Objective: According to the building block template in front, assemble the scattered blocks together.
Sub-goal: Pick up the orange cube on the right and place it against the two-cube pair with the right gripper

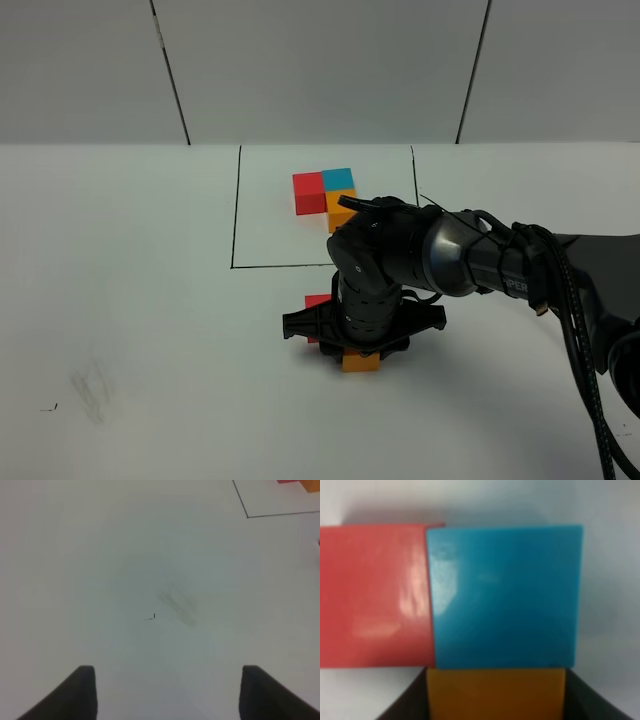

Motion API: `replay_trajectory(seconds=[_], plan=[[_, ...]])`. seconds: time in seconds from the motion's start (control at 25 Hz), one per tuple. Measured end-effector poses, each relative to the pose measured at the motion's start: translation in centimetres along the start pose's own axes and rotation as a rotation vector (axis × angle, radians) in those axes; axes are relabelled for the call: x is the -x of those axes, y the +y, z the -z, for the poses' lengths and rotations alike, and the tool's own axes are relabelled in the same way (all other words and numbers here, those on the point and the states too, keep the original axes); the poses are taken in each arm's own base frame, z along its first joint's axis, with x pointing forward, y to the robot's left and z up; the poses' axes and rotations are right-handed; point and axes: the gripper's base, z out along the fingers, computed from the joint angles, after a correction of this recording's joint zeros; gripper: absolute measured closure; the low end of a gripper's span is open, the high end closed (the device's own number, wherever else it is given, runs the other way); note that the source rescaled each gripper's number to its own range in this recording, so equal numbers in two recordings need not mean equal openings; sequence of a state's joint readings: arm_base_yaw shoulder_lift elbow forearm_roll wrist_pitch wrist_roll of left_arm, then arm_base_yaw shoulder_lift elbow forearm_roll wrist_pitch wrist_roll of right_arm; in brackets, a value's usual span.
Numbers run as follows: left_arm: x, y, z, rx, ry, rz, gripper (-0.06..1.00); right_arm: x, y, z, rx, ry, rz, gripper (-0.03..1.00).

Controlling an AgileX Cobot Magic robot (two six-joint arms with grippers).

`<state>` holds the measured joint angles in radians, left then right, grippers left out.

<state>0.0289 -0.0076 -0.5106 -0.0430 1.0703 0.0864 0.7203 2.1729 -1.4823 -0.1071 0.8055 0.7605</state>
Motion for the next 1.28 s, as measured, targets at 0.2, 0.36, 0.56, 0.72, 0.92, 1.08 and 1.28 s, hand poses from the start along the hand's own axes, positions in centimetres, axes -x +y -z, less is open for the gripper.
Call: replay_trajectory(seconds=[0.2, 0.36, 0.56, 0.72, 0.92, 1.08, 1.28], plan=[[0.0, 0.0, 0.0, 0.0, 0.0, 0.0, 0.4, 0.03, -0.02, 0.0, 0.0, -0.002, 0.025, 0.96], [0.0, 0.0, 0.0, 0.0, 0.0, 0.0, 0.4, 0.0, -0.05, -0.01, -0.004, 0.002, 0.044, 0.96], [0.0, 0.0, 0.0, 0.0, 0.0, 0.0, 0.4, -0.04, -0.1, -0.01, -0.009, 0.01, 0.045, 0.96], [0.0, 0.0, 0.0, 0.0, 0.0, 0.0, 0.4, -0.08, -0.29, -0.02, -0.019, 0.024, 0.044, 0.96], [0.0, 0.0, 0.0, 0.0, 0.0, 0.0, 0.4, -0.11, -0.37, 0.0, -0.024, 0.032, 0.041, 0.96], [0.0, 0.0, 0.0, 0.0, 0.0, 0.0, 0.4, -0.1, -0.39, 0.0, -0.022, 0.035, 0.038, 0.96], [0.0, 0.0, 0.0, 0.0, 0.0, 0.0, 0.4, -0.09, -0.33, -0.01, -0.012, 0.035, 0.031, 0.96]])
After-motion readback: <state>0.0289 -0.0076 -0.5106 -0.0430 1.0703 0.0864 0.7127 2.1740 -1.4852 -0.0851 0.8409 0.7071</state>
